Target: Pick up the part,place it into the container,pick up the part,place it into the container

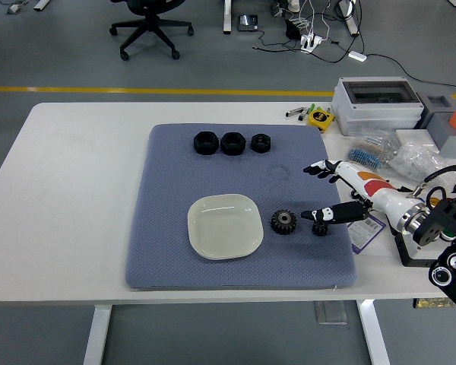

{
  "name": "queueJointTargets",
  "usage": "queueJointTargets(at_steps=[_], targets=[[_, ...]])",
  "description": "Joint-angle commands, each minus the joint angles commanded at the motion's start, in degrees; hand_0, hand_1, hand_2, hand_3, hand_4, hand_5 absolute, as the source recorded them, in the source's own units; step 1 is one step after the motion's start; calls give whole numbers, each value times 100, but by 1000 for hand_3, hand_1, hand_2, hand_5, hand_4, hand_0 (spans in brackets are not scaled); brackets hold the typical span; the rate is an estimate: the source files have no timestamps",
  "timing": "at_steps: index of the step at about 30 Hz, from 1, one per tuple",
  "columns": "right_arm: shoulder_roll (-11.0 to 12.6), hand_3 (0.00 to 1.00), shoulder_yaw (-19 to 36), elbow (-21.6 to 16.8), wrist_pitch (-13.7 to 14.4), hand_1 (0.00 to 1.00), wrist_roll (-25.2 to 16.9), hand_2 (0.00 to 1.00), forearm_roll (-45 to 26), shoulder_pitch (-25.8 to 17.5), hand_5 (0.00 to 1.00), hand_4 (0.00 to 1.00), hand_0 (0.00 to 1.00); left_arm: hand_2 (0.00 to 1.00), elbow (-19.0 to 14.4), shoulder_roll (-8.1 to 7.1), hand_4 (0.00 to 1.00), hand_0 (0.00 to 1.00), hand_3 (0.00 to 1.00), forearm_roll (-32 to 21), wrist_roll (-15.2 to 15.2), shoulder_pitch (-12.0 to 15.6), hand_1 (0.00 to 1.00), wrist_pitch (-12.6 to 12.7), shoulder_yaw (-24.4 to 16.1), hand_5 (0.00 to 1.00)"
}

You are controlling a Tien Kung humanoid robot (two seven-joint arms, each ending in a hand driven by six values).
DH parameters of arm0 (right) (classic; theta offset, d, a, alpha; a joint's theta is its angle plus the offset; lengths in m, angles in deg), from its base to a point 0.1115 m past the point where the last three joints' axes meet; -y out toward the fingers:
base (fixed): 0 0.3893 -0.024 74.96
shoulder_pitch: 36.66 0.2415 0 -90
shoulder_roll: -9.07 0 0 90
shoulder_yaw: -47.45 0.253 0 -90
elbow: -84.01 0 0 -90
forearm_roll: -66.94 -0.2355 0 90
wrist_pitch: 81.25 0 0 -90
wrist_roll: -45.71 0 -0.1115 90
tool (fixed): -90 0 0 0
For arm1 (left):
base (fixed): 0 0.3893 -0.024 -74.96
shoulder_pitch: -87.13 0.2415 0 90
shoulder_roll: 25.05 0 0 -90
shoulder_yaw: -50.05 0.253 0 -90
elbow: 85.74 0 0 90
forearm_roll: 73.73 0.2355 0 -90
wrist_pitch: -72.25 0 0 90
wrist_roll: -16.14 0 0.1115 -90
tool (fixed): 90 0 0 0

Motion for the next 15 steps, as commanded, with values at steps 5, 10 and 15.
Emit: queueJointTargets(at_steps=[5,10,15], targets=[[31,785,-199,154,-72,715,2,752,1192,138,399,998,684,570,0,0,998,394,470,-28,4,-4,534,-6,33,786],[34,767,-320,262,-85,689,3,737,2384,177,396,998,662,569,0,0,998,394,469,-44,9,-4,534,-9,43,786],[13,728,-491,412,-115,665,3,706,2681,241,387,998,630,568,0,0,998,394,469,-53,8,-3,533,-11,55,785]])
